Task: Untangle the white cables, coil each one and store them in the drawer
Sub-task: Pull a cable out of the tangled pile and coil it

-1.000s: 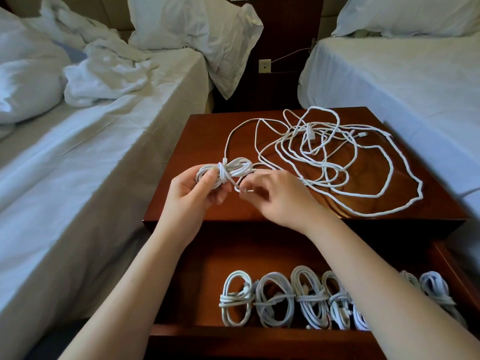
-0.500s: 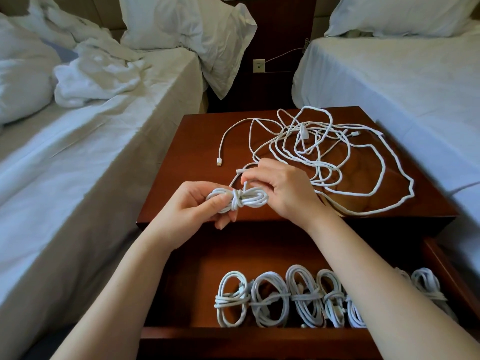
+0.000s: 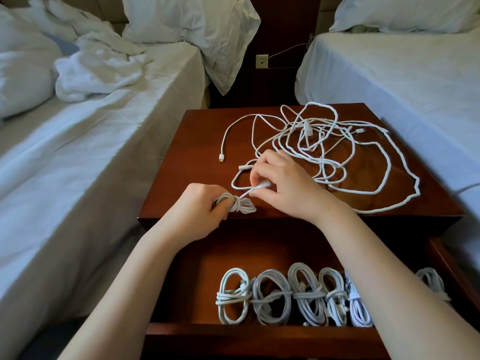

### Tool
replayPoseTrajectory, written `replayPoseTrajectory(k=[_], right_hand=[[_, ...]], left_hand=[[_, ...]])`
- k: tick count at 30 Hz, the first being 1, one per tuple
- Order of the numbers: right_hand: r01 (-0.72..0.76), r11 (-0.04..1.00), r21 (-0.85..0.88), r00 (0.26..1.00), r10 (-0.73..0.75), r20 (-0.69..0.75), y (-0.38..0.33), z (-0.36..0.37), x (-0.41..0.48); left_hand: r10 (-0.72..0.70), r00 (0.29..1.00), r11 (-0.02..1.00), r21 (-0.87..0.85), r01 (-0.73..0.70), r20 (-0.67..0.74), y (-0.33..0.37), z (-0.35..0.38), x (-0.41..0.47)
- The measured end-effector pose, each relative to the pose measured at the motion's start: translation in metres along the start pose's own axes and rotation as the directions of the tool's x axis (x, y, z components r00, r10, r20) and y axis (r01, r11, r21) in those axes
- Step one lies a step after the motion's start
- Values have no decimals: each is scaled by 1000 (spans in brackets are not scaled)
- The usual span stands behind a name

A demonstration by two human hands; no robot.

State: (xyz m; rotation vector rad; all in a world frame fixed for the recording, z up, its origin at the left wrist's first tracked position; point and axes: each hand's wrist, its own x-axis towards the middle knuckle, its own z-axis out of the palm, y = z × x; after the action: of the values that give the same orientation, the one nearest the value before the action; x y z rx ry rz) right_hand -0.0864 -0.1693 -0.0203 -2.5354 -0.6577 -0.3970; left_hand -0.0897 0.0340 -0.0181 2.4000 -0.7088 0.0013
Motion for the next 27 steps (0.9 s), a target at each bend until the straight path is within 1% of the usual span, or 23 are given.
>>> replayPoseTrajectory(k=[3,6,8,9,11,13,15,16,19,20,23,24,27], right_hand=[[-94,991,98,991,83,109,-7,-4,-2],[-152,977,151,981,131,140,-8,-6,-2],[-169,975,143,979,150,137,-7,-7,-2],[-171,976,133,980,155,121,-7,-7,-2],[-163,976,147,986,158,42,-8,-7,-2],[-145,966,214,986,159,-49,-11,-6,-3],[-138,937,321,983,170,-74,-14,-4,-3],[-154,914,376,982,182,-41,-16,-3,-4],[-258,820,511,966,210,150,-21,-1,-4],[-291,782,551,956,220,193,-21,-2,-3],[-392,621,679,920,260,294,-18,-4,-3],[-406,595,694,914,263,309,-17,-5,-3],[-435,587,683,900,279,334,-11,-5,-3]], left_hand=[[-13,1000,1000,19,13,-10,2,1,-1],[-20,1000,1000,17,20,-22,3,1,-1],[-21,999,999,31,22,-32,4,1,-1],[-20,999,999,40,21,-38,5,1,0],[-14,999,999,44,16,-45,5,1,0],[-14,999,999,47,16,-48,5,1,0],[-24,998,998,51,27,-54,3,2,0],[-27,998,998,53,30,-59,3,2,0],[-32,996,998,51,37,-88,1,5,0],[-29,995,998,49,34,-100,1,6,-1],[6,992,998,60,2,-129,0,7,0],[12,991,998,64,-4,-133,0,7,0],[24,989,997,82,-12,-147,-3,8,1]])
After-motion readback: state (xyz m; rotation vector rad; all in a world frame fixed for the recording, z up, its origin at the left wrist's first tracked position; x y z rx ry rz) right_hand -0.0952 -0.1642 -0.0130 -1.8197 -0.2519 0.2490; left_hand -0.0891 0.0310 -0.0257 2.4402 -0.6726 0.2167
